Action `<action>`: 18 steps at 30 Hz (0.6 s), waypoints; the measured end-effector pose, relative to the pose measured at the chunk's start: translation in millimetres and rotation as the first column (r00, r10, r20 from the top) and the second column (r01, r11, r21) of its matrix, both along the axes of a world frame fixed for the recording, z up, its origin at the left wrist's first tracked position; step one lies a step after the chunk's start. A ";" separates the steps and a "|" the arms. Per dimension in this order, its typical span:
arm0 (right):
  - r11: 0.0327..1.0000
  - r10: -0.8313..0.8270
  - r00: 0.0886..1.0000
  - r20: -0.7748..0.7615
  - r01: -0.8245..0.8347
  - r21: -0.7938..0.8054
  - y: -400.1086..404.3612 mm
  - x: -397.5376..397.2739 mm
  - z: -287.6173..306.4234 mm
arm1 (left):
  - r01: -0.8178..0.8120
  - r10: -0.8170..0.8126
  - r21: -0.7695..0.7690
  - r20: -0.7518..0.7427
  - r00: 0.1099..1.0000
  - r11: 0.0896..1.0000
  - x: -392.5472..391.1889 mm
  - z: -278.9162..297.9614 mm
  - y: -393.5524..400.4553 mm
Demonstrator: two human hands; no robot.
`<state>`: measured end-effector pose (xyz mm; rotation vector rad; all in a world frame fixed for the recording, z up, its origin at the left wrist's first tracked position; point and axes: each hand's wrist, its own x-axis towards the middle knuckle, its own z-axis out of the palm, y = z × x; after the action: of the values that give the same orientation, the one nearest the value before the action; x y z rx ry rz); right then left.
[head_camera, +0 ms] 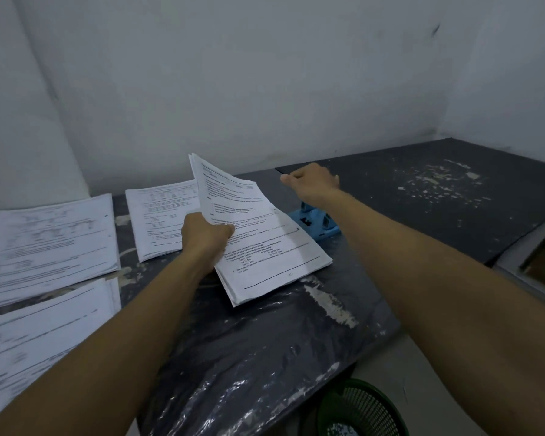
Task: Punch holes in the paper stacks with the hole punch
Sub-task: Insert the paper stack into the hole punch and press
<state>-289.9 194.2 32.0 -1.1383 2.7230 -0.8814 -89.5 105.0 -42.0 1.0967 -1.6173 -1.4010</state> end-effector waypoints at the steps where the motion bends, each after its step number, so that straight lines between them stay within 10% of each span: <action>1: 1.000 0.016 0.997 -0.080 -0.017 -0.017 1.5 5.7 -0.4 | 0.004 -0.004 0.000 -0.012 1.000 1.000 5.6 1.9 0.1; 7: 0.915 0.143 0.882 -0.449 -0.290 -0.279 9.8 56.8 -2.6 | 0.041 -0.041 0.000 -0.085 0.996 0.999 48.8 18.0 3.2; 13: 0.903 0.230 0.973 0.005 -0.211 -0.374 16.3 103.5 -15.4 | 0.064 -0.062 0.013 -0.150 0.987 0.998 107.8 36.3 5.1; 18: 0.870 0.369 0.818 0.442 -0.136 -0.474 22.8 139.6 -11.8 | 0.077 -0.075 0.006 -0.159 0.984 0.997 160.1 52.9 10.9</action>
<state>-150.3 217.1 20.2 -1.0820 1.9309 -1.5207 70.6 115.8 10.9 0.9139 -1.5520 -1.5101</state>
